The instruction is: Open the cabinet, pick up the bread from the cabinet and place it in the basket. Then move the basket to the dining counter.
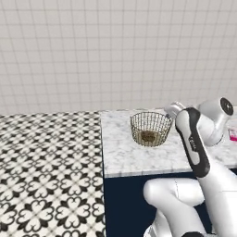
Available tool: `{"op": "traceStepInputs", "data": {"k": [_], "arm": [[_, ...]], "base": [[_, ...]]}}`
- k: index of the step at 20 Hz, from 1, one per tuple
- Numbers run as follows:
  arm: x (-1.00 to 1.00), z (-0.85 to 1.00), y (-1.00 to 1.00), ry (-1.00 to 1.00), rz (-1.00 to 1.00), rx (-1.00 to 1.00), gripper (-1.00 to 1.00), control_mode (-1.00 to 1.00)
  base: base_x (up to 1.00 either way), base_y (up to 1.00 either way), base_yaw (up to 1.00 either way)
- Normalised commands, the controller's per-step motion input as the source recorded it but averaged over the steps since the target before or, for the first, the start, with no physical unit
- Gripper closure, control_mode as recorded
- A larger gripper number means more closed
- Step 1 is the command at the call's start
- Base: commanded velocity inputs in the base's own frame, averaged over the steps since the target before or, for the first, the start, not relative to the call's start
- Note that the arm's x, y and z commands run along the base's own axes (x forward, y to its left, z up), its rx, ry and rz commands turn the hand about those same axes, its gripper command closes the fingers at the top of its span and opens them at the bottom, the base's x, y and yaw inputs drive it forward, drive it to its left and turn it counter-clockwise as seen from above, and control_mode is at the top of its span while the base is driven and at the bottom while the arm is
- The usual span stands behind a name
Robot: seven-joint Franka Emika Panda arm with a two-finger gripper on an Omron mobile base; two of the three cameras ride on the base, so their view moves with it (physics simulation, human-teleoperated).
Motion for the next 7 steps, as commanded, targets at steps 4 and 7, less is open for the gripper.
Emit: {"op": "traceStepInputs", "data": {"k": [4,7], "arm": [[-1.00,0.95,0.18,-0.24,0.29,-0.15,-1.00,-1.00],[-1.00,0.95,0.19,-0.16,0.29,-0.07,-1.00,-1.00]], "base": [[0.00,0.00,0.00],[0.00,0.00,0.00]]}}
